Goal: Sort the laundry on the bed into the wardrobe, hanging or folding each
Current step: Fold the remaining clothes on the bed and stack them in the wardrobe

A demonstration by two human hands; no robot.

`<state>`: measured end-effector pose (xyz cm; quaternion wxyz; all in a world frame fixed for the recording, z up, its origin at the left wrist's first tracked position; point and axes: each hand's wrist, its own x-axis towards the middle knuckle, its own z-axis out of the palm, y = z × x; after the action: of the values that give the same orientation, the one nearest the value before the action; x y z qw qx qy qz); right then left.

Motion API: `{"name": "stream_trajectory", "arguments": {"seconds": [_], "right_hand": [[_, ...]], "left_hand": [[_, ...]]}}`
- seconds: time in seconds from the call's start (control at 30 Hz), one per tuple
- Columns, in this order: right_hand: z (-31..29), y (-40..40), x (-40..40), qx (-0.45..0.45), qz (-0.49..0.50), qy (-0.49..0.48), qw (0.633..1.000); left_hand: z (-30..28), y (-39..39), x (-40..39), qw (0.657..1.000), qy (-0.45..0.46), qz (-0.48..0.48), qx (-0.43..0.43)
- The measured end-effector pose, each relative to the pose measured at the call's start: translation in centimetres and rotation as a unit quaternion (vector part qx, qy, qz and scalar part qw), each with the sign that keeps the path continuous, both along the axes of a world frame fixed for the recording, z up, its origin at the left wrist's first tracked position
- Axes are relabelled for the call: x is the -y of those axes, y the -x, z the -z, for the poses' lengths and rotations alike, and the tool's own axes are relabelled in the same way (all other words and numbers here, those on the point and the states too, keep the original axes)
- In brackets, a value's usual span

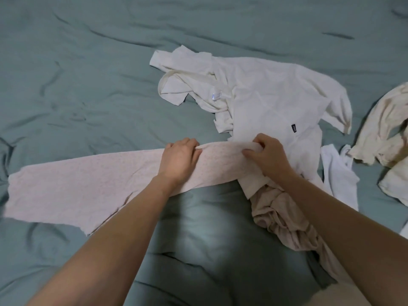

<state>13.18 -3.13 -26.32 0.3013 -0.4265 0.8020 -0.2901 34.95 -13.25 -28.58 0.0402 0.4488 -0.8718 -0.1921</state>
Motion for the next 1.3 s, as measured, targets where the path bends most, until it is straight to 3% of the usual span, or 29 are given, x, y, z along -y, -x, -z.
{"name": "stream_trajectory", "arguments": {"seconds": [0.1,0.3,0.7,0.83,0.9,0.97,1.07,1.13,1.3], "right_hand": [[-0.5,0.7,-1.4,0.078,0.105,-0.003,0.991],[0.3,1.4,-3.3,0.031,0.207,0.023,0.978],[-0.7,8.1,-9.1,-0.027,0.246,0.063,0.967],[-2.3,7.5,-7.6,-0.003,0.235,0.067,0.97],[-3.6,6.3,-6.2,0.036,0.214,0.076,0.973],[-5.0,3.9,-4.6,0.078,0.186,0.076,0.977],[-6.4,-1.9,-1.1,0.126,0.123,0.068,0.982],[-6.8,-6.6,1.4,0.146,0.078,0.048,0.985],[-8.2,-17.7,6.2,0.171,-0.013,0.01,0.985]], "left_hand": [[0.0,1.8,-0.8,1.0,-0.004,0.01,-0.021],[0.4,5.1,-2.4,1.0,0.005,0.003,-0.031],[0.5,13.8,-5.9,0.995,-0.007,0.089,-0.041],[0.0,11.8,-4.4,0.994,-0.033,0.044,-0.096],[-1.4,9.6,-3.6,0.981,-0.09,-0.043,-0.168],[-3.5,7.4,-2.9,0.932,-0.194,-0.176,-0.25],[-7.2,3.3,-2.0,0.759,-0.43,-0.343,-0.348],[-9.3,-0.4,-1.3,0.675,-0.548,-0.363,-0.337],[-11.8,-10.0,0.5,0.597,-0.623,-0.348,-0.366]]}}
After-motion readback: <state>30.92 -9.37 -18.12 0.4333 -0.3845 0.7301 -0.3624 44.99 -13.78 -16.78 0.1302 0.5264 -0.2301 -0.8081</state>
